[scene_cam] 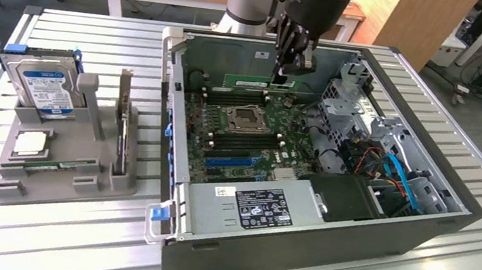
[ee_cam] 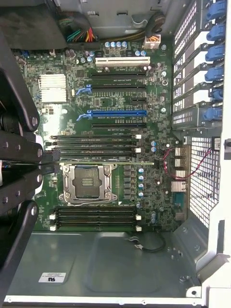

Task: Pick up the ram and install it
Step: 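Insert the ram into the slot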

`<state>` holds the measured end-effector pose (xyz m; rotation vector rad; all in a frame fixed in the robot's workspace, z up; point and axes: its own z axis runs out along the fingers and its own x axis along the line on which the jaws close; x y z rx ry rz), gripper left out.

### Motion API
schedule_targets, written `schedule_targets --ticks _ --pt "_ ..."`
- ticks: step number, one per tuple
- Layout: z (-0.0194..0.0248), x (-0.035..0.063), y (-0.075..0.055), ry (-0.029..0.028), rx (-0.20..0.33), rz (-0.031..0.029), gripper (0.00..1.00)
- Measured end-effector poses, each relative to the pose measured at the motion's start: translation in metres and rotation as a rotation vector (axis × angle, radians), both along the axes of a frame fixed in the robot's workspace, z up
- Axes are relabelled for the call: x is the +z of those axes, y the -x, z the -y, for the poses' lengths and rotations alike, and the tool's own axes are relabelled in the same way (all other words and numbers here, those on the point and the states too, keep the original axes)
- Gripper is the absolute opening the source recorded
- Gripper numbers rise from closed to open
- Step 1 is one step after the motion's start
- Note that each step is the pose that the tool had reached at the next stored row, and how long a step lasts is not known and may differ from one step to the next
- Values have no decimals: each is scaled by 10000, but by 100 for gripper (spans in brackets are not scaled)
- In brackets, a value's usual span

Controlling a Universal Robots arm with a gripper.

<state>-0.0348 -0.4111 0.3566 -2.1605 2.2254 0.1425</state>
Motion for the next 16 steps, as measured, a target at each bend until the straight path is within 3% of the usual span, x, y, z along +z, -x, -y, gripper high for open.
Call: schedule_targets --ticks 10,16 --pt "73 0 1 0 -1 -1 12" --pt "75 1 0 1 -1 0 12"
